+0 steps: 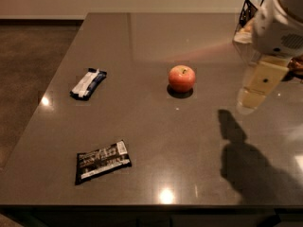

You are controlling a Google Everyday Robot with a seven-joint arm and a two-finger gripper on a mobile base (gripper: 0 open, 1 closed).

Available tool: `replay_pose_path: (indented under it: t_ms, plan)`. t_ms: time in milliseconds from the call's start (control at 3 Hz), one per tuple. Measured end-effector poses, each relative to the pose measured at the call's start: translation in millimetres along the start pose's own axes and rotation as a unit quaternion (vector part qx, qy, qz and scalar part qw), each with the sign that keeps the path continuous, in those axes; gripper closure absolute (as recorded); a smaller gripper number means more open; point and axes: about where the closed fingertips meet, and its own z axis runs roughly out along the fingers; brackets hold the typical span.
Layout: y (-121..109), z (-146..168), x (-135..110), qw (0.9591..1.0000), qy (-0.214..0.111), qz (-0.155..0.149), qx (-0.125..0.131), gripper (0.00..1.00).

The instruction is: Move rxbar blueberry near rxbar chocolate

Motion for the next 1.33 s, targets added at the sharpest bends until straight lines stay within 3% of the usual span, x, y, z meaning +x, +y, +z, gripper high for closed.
replay_pose_path:
  t_ms: [333, 667, 1000, 1333]
  plan:
    - [-20.8, 9.9, -47.5, 0.9987, -0.021, -0.046, -0.009, 0.00]
    - [-33.4, 22.8, -99.8, 0.9939, -0.034, -0.103, -0.023, 0.00]
    - [-40.0, 39.4, -156.1, 0.9848, -0.036, -0.167, -0.035, 0.00]
    - [-41.9, 82.5, -217.9, 0.9668, -0.009, -0.248, -0.060, 0.00]
